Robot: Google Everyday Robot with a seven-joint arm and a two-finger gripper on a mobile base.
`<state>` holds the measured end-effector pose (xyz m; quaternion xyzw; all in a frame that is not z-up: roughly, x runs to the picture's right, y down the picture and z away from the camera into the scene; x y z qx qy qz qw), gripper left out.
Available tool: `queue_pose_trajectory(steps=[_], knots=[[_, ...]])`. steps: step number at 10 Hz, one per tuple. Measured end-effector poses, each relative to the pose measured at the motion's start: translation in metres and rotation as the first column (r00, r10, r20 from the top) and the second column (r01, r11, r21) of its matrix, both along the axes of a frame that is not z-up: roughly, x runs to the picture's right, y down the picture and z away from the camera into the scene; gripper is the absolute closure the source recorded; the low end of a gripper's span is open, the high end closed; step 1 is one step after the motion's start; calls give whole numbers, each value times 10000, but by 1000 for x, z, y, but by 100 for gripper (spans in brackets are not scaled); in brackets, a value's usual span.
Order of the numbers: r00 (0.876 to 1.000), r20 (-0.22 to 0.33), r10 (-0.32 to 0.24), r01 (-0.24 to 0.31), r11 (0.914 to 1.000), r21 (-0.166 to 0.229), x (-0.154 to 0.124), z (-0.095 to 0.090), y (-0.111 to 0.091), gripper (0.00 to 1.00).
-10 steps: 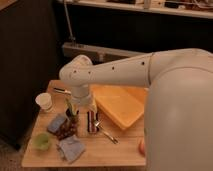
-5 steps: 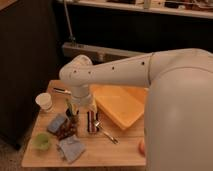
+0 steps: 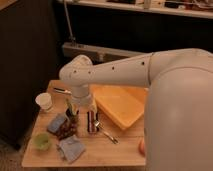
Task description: Place fork in plastic cup
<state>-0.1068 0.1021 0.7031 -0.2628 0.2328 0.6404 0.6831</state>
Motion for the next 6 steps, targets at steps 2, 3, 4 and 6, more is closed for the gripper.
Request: queue_pose_trajectory(steps=[2,3,4,6], knots=[[10000,0,0,0,10000,1,0,0,0,35],[10000,14,-18,18,10000,4,0,0,0,35],[9999,99,-120,120,9999,12,-1,0,0,35],[9875,1192,-1031,971,9937,552,0,-2,0,35]])
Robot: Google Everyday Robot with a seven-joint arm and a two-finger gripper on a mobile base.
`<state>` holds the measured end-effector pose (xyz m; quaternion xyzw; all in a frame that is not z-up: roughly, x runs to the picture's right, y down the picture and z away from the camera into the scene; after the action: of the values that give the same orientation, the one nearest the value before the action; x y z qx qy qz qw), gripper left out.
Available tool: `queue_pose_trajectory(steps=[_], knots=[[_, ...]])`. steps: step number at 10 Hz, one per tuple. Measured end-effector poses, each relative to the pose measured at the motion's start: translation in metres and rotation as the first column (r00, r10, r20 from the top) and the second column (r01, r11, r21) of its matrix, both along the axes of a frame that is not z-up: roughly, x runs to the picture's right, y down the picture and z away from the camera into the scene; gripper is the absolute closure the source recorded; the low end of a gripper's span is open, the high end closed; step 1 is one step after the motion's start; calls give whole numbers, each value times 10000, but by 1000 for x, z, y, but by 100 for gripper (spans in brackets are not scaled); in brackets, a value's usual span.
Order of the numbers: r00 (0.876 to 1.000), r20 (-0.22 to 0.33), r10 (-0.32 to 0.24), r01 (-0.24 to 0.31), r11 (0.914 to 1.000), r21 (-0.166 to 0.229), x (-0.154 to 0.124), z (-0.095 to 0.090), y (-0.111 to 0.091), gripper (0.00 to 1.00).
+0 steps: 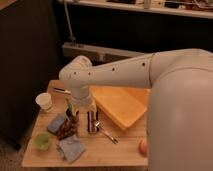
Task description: Place fork in plastic cup
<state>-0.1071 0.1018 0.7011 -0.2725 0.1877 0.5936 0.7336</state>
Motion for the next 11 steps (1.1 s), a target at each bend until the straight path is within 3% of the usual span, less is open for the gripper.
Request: queue_pose_trajectory(steps=[1,2,3,4,6,7,9,11], knots=[[9921,1068,-651,597,9968,534,3,-3,-1,35],[9767,1778,-1201,1019,9889,1083,8,-4,-3,35],[9499,2497,-1879,1472,9739,1726,9,-8,-5,35],[9288,2872,-2342,1764,9610,2130,9,-10,-6,35],[9087,3140,-2751,1996,9469,2519,13,-11,-7,35],[9114,3105,-2702,2010,9504,2372,11,-9,-6,35],[9229,3048,-2353,1876,9660,1777,16,-2,8,35],[9340,3003,-1938,1693,9799,1059,32,15,45,35]])
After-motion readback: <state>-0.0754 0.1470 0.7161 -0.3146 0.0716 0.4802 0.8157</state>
